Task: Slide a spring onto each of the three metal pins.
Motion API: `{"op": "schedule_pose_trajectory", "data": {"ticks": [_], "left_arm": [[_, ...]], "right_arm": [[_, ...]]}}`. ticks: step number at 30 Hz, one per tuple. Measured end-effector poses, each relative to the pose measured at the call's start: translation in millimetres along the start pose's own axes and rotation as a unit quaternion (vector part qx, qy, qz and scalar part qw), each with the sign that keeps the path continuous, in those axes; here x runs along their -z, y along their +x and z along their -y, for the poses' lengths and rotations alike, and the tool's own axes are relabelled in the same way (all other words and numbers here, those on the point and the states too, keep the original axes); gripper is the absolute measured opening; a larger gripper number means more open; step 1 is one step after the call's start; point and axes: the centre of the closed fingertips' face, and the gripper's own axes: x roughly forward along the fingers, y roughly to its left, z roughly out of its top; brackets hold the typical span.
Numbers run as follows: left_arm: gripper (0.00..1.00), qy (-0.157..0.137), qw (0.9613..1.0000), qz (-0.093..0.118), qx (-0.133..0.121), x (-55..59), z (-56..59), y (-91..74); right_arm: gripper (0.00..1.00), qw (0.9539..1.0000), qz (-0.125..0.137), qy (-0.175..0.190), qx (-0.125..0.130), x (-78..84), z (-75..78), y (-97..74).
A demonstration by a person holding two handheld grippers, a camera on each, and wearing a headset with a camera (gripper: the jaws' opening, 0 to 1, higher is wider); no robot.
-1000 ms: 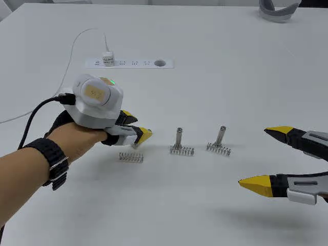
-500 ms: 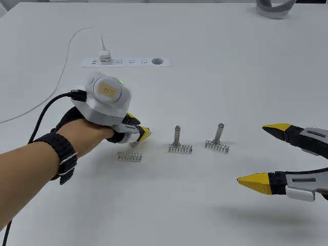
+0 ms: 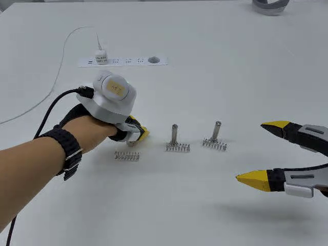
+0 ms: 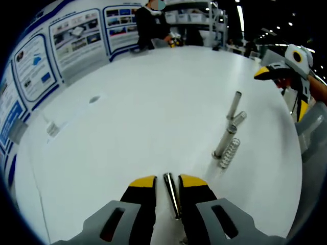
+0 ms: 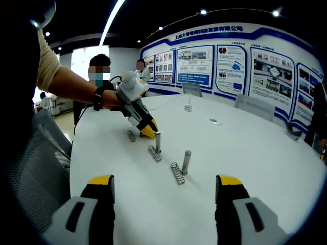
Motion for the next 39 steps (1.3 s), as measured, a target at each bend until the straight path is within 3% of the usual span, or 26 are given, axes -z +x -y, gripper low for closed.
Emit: {"op": "schedule_pose_trajectory", "data": {"ticks": [33,39], "left_arm": [[0.11,-0.017,0.9994,-0.029,-0.006,4.5,-6.4,4.3],[0.09,0.013,0.9993,-0.036,-0.004,4.2,-4.5,3.8]], "right_arm": [[0.82,1.0000,-0.002,0.001,-0.008,1.9,-3.1,1.0],[0.82,1.0000,-0.003,0.002,-0.008,1.9,-3.4,1.1]]}}
